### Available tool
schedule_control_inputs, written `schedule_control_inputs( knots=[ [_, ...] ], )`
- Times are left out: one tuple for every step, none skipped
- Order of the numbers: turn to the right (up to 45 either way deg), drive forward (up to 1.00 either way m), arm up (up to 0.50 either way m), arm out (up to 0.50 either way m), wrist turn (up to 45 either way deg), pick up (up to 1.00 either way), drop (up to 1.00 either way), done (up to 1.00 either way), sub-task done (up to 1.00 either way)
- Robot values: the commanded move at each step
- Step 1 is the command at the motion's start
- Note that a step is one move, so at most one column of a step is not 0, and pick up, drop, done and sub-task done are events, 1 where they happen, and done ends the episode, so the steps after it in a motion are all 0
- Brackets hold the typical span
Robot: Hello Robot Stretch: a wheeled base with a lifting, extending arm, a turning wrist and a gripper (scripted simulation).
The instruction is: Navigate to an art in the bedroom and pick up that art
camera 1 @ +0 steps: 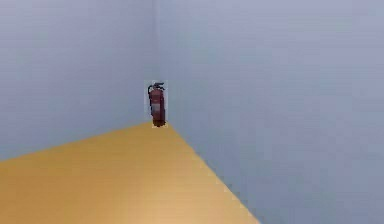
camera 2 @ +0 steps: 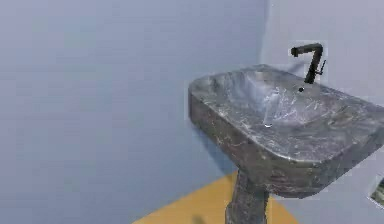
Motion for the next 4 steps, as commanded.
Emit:
schedule_control_inputs(
  knots=[
    [-45.0,0.00,0.00,0.00,0.0,0.00,0.00,0.00,0.00],
    [-21.0,0.00,0.00,0.00,0.0,0.00,0.00,0.00,0.00],
    [0.0,1.00,0.00,0.00,0.0,0.00,0.00,0.00,0.00],
    [0.0,1.00,0.00,0.00,0.0,0.00,0.00,0.00,0.00]
  ],
)
